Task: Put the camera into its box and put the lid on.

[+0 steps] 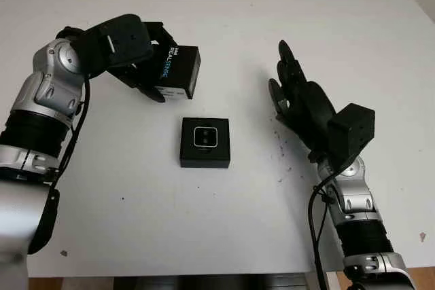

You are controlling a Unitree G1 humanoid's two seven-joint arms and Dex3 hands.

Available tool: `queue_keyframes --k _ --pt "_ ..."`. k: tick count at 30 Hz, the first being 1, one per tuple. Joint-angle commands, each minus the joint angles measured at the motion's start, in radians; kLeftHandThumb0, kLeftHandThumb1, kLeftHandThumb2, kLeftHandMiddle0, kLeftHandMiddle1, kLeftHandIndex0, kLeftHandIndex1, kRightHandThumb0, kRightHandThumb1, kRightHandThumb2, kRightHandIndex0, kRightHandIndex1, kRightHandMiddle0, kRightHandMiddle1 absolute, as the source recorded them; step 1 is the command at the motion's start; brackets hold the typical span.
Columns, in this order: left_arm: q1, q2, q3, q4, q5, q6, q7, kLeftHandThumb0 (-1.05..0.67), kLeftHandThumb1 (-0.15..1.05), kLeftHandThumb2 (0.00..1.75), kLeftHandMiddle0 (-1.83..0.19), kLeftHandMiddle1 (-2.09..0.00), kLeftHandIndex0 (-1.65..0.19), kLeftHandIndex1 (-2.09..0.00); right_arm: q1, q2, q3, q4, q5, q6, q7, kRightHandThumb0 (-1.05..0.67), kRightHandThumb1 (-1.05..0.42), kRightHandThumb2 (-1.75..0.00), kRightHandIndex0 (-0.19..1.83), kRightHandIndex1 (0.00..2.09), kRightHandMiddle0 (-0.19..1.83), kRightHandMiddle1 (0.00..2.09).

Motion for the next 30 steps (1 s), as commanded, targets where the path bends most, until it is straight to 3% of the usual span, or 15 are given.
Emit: queue_keyframes --k 1,9,14,18,30 --pt "0.007 0.024 -0.004 -0.062 0.0 0.024 -0.037 -0.32 1.05 0.09 -0.55 -1.6 -0.44 -1.43 0.011 0.011 0.002 -0.013 -0.004 -0.01 -0.009 -0.75 -1.05 -0.54 -0.19 0.05 -0.15 0.05" --pt "0.016 0.045 -0.02 -0.247 0.029 0.246 -0.188 -0.31 1.05 0.08 -0.61 -1.68 -0.48 -1.54 0.019 0.037 0.006 -0.019 -0.005 -0.017 -0.04 -0.72 -1.05 -0.61 -0.19 0.03 -0.18 0.04" --pt "0.029 0.057 -0.008 -0.342 0.008 0.376 -0.252 -0.28 1.05 0.08 -0.5 -1.66 -0.4 -1.6 0.024 0.053 0.011 -0.03 -0.008 -0.021 -0.053 -0.82 -1.05 -0.64 -0.19 0.0 -0.19 0.0" --pt "0.032 0.075 -0.006 -0.407 -0.017 0.474 -0.311 -0.29 1.05 0.1 -0.5 -1.68 -0.39 -1.63 0.02 0.062 0.016 -0.021 -0.004 -0.028 -0.046 -0.8 -1.05 -0.65 -0.19 0.0 -0.19 0.0" --pt "0.055 0.092 -0.031 -0.52 -0.049 0.672 -0.321 -0.32 1.05 0.1 -0.61 -1.83 -0.45 -1.7 0.014 0.073 0.021 -0.003 -0.005 -0.062 -0.051 -0.74 -1.05 -0.64 -0.19 0.0 -0.19 0.0"
